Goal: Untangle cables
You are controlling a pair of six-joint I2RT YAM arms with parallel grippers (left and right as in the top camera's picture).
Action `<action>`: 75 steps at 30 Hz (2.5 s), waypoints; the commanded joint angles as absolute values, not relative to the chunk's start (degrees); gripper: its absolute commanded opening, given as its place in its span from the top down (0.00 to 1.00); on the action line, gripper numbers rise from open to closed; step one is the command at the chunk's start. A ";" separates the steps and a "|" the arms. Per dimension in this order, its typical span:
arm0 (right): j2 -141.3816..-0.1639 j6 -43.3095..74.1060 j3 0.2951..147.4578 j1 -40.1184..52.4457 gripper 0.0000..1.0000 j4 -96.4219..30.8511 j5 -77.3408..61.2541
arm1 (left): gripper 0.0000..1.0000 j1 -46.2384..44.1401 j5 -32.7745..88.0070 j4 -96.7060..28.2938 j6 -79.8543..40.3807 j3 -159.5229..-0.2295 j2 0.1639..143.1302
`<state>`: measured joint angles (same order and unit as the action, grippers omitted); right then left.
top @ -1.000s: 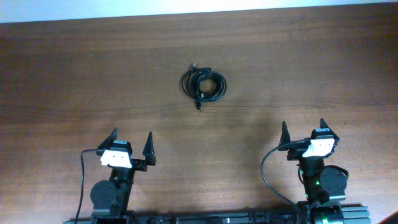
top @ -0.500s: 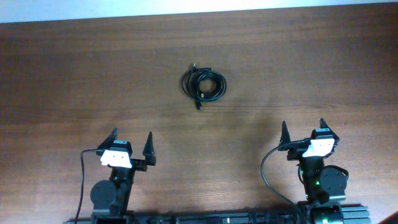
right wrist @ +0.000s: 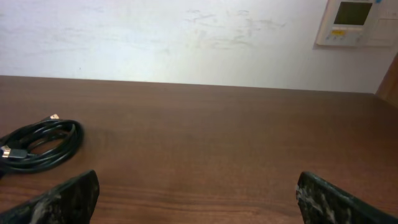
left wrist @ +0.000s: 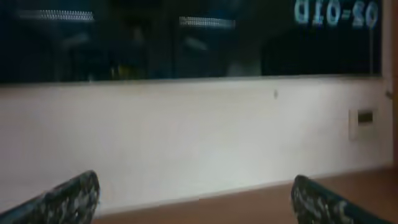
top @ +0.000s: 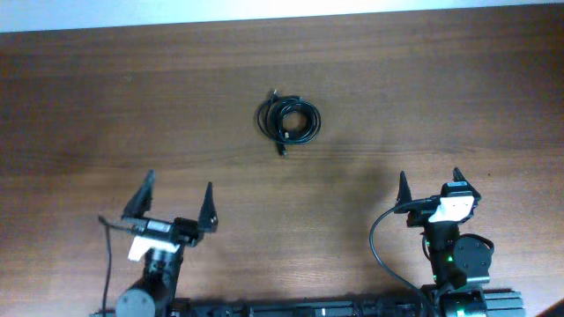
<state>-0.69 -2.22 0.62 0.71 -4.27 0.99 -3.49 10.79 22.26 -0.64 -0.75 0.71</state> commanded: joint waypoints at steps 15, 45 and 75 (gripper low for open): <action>-0.32 26.68 0.32 0.36 0.02 -2.72 -27.33 | 0.01 -3.62 31.11 -51.29 0.30 -71.83 62.04; -89.19 17.30 69.76 10.87 0.01 -42.87 -34.89 | 0.01 -3.66 29.21 -54.57 -0.82 -71.66 80.62; -123.87 23.00 91.44 19.00 0.96 -33.63 -19.07 | 0.01 -4.14 31.31 -54.98 -0.84 -71.66 87.42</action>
